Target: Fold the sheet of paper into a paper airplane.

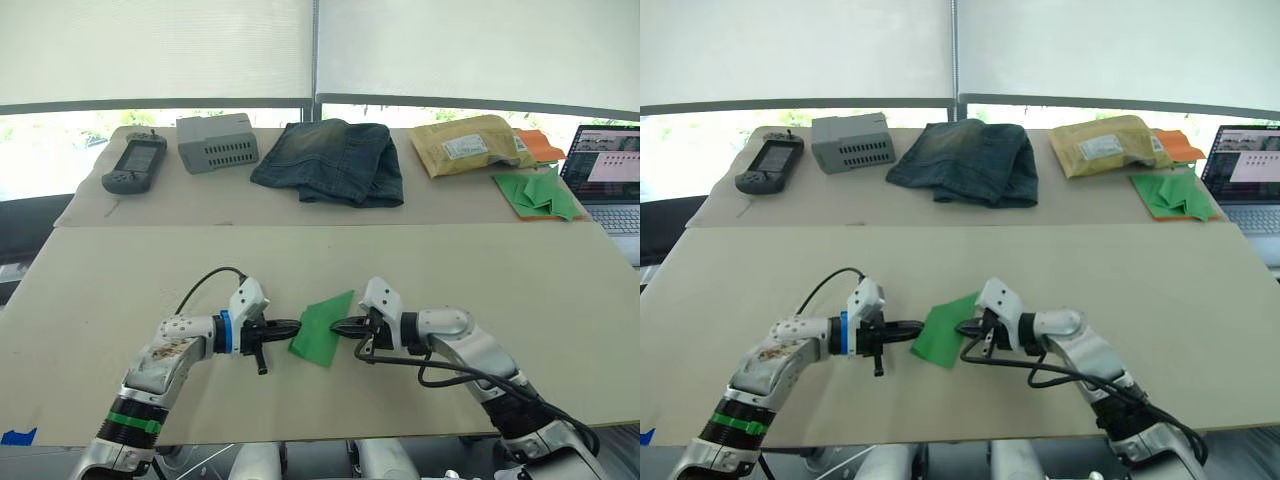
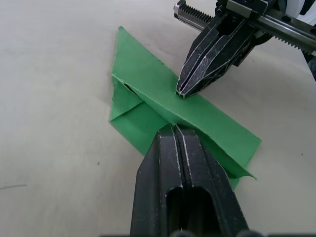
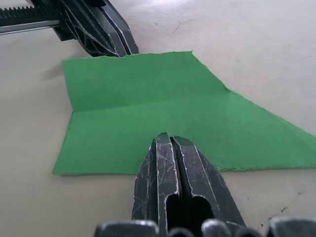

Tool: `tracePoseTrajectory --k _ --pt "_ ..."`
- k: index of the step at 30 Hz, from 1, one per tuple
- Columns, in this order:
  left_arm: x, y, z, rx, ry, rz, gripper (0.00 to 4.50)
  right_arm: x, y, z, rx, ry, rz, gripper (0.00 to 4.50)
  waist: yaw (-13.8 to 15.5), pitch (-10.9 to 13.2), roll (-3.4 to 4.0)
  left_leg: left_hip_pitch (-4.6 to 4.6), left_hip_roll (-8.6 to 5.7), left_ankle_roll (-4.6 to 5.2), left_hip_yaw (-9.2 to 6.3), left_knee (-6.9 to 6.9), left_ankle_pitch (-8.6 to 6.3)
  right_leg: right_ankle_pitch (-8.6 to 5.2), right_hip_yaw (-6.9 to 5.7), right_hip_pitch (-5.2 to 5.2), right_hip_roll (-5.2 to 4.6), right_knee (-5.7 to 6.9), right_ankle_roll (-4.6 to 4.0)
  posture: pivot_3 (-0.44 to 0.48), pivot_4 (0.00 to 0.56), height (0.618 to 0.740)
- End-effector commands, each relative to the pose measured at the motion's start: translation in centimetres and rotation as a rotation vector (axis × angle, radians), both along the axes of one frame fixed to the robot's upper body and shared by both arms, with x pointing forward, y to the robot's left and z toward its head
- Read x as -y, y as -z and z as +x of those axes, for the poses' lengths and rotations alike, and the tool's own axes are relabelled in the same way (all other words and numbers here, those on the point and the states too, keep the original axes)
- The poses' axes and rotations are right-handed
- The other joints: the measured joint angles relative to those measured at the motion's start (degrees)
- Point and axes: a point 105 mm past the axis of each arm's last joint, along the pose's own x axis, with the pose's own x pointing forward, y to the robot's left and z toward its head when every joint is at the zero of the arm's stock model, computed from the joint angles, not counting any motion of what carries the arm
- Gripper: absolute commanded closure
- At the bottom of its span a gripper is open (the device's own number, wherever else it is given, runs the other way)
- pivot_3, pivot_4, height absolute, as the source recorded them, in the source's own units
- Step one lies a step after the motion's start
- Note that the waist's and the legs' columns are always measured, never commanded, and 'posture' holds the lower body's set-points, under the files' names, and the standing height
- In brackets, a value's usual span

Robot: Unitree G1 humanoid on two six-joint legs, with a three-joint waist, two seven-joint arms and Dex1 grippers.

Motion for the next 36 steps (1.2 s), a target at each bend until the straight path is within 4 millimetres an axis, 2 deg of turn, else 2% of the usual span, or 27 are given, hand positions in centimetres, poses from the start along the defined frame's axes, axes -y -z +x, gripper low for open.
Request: tracePoseTrajectory --k 1,6,11,14,18,20,21,24,29,31,36 --pt "-0.8 -1.2 0.4 0.039 0.001 -0.019 4.47 0.9 -1.5 -0.2 0.016 0.04 0.037 4.5 0.0 0.0 0.01 -0.02 0.0 0.0 0.0 0.0 0.0 0.0 0.0 -0.01 -0.01 0.0 0.0 0.0 0.15 0.728" --pt "-1.7 -2.5 0.7 0.052 -0.004 -0.034 4.47 1.7 -4.4 -1.6 0.067 0.011 0.065 4.5 0.2 0.1 0.0 -0.41 -0.01 0.0 -0.04 0.01 0.0 0.0 0.01 -0.29 -0.13 -0.09 0.02 0.0 0.15 0.728" --pt "-1.4 -4.9 1.8 0.035 -0.043 -0.092 4.47 2.5 -6.3 -2.0 0.092 0.017 0.06 4.5 0.2 0.2 -0.07 -0.44 -0.01 0.0 -0.05 0.01 0.0 -0.02 -0.02 -0.28 -0.12 -0.12 0.05 0.0 0.15 0.728" --pt "-0.7 -6.4 2.9 -0.022 -0.067 -0.139 3.67 3.0 -6.8 -2.0 0.114 0.035 0.038 4.5 0.4 0.3 -0.13 -0.43 -0.02 0.0 -0.07 0.06 0.0 -0.01 -0.06 -0.26 -0.1 -0.08 0.07 0.0 0.15 0.728" --pt "0.2 -7.3 4.2 -0.089 -0.122 -0.126 2.38 3.4 -6.5 -1.8 0.127 0.066 0.01 4.5 0.2 0.3 -0.14 -0.45 -0.08 0.0 -0.05 0.13 0.0 0.01 -0.05 -0.25 -0.07 -0.09 0.11 0.0 0.15 0.728" --pt "0.3 -6.5 5.3 -0.099 -0.219 0.028 1.64 3.6 -6.0 -1.8 0.132 0.083 -0.009 4.5 0.3 0.3 -0.23 -0.47 -0.09 0.0 -0.07 0.14 0.0 0.02 -0.04 -0.24 -0.07 -0.1 0.13 0.0 0.15 0.728" --pt "0.5 -6.4 5.0 -0.155 -0.2 0.051 1.33 3.7 -5.9 -1.7 0.133 0.098 -0.008 4.5 0.3 0.3 -0.24 -0.47 -0.12 0.0 -0.07 0.15 0.0 0.02 -0.05 -0.23 -0.06 -0.1 0.13 0.0 0.15 0.728" --pt "1.4 -7.1 4.0 -0.398 -0.105 0.02 1.33 3.7 -5.9 -1.4 0.149 0.131 -0.001 4.5 0.0 0.4 -0.28 -0.48 -0.14 0.0 -0.07 0.15 0.0 0.02 -0.03 -0.25 -0.04 -0.08 0.14 0.0 0.15 0.728" --pt "2.5 -8.8 4.5 -0.63 -0.062 0.013 1.33 3.7 -5.9 -1.2 0.167 0.163 0.001 4.5 0.0 0.5 -0.28 -0.5 -0.16 0.0 -0.08 0.24 0.0 0.02 -0.06 -0.29 -0.01 0.0 0.14 0.0 0.15 0.728" --pt "3.0 -9.1 4.7 -0.686 -0.053 -0.001 1.33 3.7 -5.8 -1.2 0.166 0.168 0.002 4.5 0.0 0.5 -0.27 -0.5 -0.17 0.0 -0.08 0.24 0.0 0.02 -0.06 -0.29 -0.01 -0.02 0.14 0.0 0.15 0.728" --pt "4.2 -7.6 4.5 -0.697 -0.036 0.124 1.33 3.6 -5.7 -1.2 0.164 0.178 -0.001 4.5 0.0 0.5 -0.28 -0.57 -0.16 0.0 -0.08 0.22 0.0 0.02 -0.04 -0.33 -0.02 -0.04 0.13 0.0 0.15 0.728"
